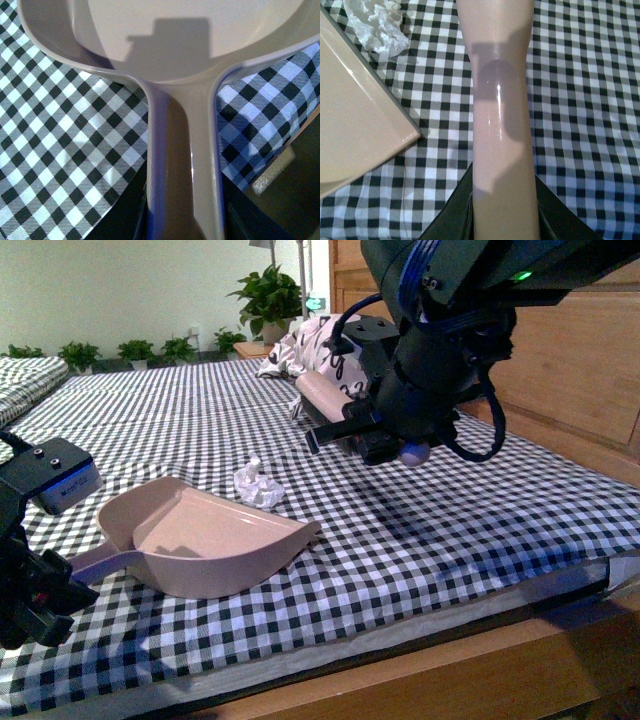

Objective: Clean up trash

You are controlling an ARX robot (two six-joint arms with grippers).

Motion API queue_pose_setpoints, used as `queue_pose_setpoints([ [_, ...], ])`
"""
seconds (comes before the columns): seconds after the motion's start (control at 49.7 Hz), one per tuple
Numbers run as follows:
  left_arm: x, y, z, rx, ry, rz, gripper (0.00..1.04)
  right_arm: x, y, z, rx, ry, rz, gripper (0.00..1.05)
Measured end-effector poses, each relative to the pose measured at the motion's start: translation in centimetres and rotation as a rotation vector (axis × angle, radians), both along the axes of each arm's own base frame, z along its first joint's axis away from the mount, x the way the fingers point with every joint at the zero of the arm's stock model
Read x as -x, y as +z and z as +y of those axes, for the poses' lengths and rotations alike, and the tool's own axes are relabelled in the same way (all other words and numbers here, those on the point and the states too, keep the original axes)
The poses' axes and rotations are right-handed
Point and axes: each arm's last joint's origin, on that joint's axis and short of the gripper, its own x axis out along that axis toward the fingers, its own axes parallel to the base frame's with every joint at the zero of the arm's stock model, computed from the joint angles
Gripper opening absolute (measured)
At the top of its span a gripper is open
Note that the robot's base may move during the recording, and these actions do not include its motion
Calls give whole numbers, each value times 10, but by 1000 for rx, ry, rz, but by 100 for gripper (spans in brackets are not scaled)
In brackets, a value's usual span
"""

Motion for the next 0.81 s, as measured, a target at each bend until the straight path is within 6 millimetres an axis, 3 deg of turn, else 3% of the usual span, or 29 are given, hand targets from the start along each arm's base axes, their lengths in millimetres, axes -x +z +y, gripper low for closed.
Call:
queue_pose_setpoints([
  [0.221, 0, 0, 0, 0, 0, 0, 27, -22, -9, 14, 40, 38, -2, 19],
  [0.362, 0, 0, 0, 0, 0, 0, 27, -34, -26, 21, 65, 77, 16, 19],
  [0.604, 0, 0, 0, 0, 0, 0, 27, -44, -56, 33, 115, 154, 56, 19],
  [0.805, 0, 0, 0, 0, 0, 0, 27, -52, -65, 41, 148, 179, 83, 19],
])
